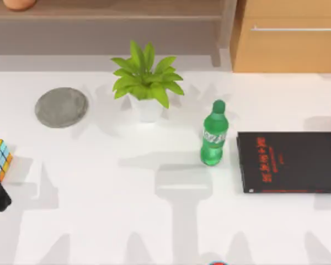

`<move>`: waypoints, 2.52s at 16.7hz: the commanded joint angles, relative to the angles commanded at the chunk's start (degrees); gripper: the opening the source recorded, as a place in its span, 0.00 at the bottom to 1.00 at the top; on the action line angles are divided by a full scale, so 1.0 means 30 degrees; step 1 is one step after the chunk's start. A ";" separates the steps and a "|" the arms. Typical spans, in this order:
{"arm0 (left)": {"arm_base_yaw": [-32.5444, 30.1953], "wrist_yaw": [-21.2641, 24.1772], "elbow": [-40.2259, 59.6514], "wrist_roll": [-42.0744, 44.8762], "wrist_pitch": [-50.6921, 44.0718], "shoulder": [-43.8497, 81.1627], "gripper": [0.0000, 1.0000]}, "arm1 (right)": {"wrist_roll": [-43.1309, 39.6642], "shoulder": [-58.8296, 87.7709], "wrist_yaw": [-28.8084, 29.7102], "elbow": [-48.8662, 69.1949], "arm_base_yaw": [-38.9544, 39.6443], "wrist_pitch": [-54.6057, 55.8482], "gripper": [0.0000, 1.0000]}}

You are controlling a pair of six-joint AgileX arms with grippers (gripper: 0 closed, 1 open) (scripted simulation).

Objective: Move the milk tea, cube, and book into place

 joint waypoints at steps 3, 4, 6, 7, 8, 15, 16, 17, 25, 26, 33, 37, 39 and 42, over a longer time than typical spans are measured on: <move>-0.0019 0.0024 0.0175 -0.0004 0.0160 0.0212 1.00 | 0.0000 0.0000 0.0000 0.0000 0.0000 0.0000 1.00; -0.0046 0.0061 0.0494 -0.0009 0.0453 0.0617 1.00 | 0.0000 0.0000 0.0000 0.0000 0.0000 0.0000 1.00; -0.0099 0.0148 0.1512 -0.0021 0.1382 0.2038 1.00 | 0.0000 0.0000 0.0000 0.0000 0.0000 0.0000 1.00; -0.0118 0.0188 0.2172 -0.0024 0.1984 0.3052 1.00 | 0.0000 0.0000 0.0000 0.0000 0.0000 0.0000 1.00; -0.0128 0.0223 0.2913 -0.0026 0.2659 0.4268 1.00 | 0.0000 0.0000 0.0000 0.0000 0.0000 0.0000 1.00; -0.0071 0.0390 0.9364 0.0007 0.8515 1.6981 1.00 | 0.0000 0.0000 0.0000 0.0000 0.0000 0.0000 1.00; -0.0066 0.0419 1.0342 0.0014 0.9402 1.9044 1.00 | 0.0000 0.0000 0.0000 0.0000 0.0000 0.0000 1.00; -0.0063 0.0450 1.1304 0.0022 1.0276 2.1079 1.00 | 0.0000 0.0000 0.0000 0.0000 0.0000 0.0000 1.00; -0.0119 0.0706 1.7196 0.0066 1.5632 3.2943 1.00 | 0.0000 0.0000 0.0000 0.0000 0.0000 0.0000 1.00; -0.0124 0.0724 1.7560 0.0069 1.5964 3.3591 1.00 | 0.0000 0.0000 0.0000 0.0000 0.0000 0.0000 1.00; -0.0096 0.0735 1.7886 0.0073 1.6302 3.4269 1.00 | 0.0000 0.0000 0.0000 0.0000 0.0000 0.0000 1.00; -0.0150 0.0737 1.9221 0.0071 1.5993 3.5350 1.00 | 0.0000 0.0000 0.0000 0.0000 0.0000 0.0000 1.00; -0.0182 0.0727 2.0834 0.0066 1.5577 3.6400 1.00 | 0.0000 0.0000 0.0000 0.0000 0.0000 0.0000 1.00; -0.0223 0.0702 2.3348 0.0054 1.4808 3.8073 1.00 | 0.0000 0.0000 0.0000 0.0000 0.0000 0.0000 1.00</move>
